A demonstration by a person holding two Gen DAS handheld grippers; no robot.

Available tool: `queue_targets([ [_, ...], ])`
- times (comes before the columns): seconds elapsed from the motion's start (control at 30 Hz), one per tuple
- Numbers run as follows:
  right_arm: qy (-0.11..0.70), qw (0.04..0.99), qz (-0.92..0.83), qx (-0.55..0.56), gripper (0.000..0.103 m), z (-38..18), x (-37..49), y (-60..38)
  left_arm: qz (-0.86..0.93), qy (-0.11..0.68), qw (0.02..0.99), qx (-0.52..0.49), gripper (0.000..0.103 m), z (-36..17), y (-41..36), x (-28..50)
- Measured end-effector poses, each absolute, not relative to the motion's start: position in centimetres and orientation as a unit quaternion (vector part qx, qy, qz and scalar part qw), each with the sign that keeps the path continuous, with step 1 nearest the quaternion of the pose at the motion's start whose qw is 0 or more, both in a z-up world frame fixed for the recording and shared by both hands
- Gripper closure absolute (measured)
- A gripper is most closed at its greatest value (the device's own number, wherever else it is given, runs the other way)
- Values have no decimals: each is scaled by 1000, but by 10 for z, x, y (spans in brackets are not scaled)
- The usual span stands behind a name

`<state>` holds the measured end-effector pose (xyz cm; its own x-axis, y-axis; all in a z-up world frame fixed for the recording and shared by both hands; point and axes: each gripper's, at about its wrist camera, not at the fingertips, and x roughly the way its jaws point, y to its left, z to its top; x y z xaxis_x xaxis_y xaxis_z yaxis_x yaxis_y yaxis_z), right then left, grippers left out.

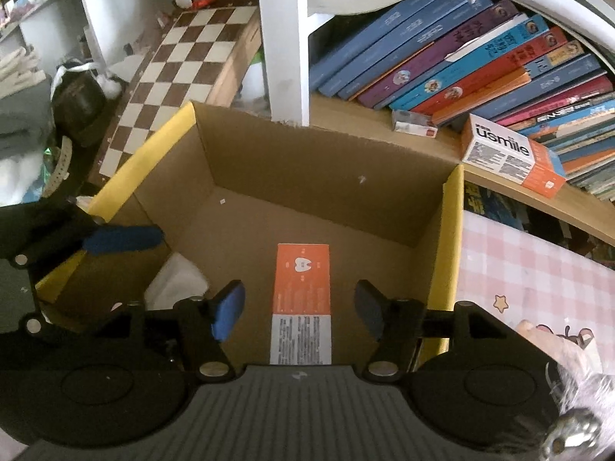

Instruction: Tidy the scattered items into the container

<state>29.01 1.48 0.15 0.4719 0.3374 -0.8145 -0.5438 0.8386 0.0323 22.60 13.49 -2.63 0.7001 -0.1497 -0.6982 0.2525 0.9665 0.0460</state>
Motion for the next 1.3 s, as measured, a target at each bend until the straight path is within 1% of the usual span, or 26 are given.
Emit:
queue_targets([
  [0.17,436,855,258,-112,40,10,280,11,-105,364,923,74,25,-18,133,216],
  [0.23,431,858,258,-111,38,14,275,8,-101,360,925,76,21,-15,132,211],
  [0.47,390,882,247,-90,36,37,246,-8,-85,335,936,73,16,3,135,182],
  [0.53,378,889,246,-82,36,44,234,-16,-83,327,939,70,13,8,135,171],
  [0.83,355,901,240,-73,34,54,182,-44,-83,307,947,49,11,23,132,129],
  [1.3,356,902,228,-91,31,34,127,-68,-81,320,944,14,11,14,122,88],
])
